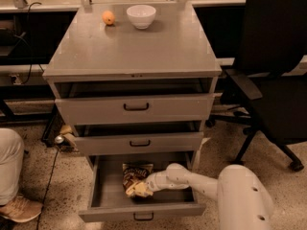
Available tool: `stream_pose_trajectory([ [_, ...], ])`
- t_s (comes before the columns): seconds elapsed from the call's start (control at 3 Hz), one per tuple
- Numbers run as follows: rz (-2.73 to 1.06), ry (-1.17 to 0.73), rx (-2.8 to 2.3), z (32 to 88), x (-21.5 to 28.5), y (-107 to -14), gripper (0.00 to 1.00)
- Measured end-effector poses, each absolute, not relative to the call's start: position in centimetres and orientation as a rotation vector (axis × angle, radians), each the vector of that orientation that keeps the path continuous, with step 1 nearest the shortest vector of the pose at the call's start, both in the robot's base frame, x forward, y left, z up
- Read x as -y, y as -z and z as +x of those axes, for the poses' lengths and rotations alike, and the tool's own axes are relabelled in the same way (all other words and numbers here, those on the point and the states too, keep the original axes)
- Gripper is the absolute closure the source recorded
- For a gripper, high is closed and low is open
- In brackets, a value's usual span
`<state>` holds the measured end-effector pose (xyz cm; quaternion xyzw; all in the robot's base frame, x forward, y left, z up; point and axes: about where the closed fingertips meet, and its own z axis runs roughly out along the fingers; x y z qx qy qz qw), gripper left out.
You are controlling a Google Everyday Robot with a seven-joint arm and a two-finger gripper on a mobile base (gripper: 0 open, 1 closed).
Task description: Place brown chip bag into bottom drawer
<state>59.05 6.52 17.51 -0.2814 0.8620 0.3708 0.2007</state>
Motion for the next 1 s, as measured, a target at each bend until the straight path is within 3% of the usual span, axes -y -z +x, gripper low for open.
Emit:
stream_pose_trajectory([
  [0.33, -0.782, -1.047, -2.389, 59.0, -5.8, -18.9, 0.0],
  [0.67, -0.753, -1.006, -2.353, 59.1, -2.5, -22.3, 0.0],
  [1.0, -0.638, -0.891, -2.393, 57.0, 6.2, -26.6, 0.0],
])
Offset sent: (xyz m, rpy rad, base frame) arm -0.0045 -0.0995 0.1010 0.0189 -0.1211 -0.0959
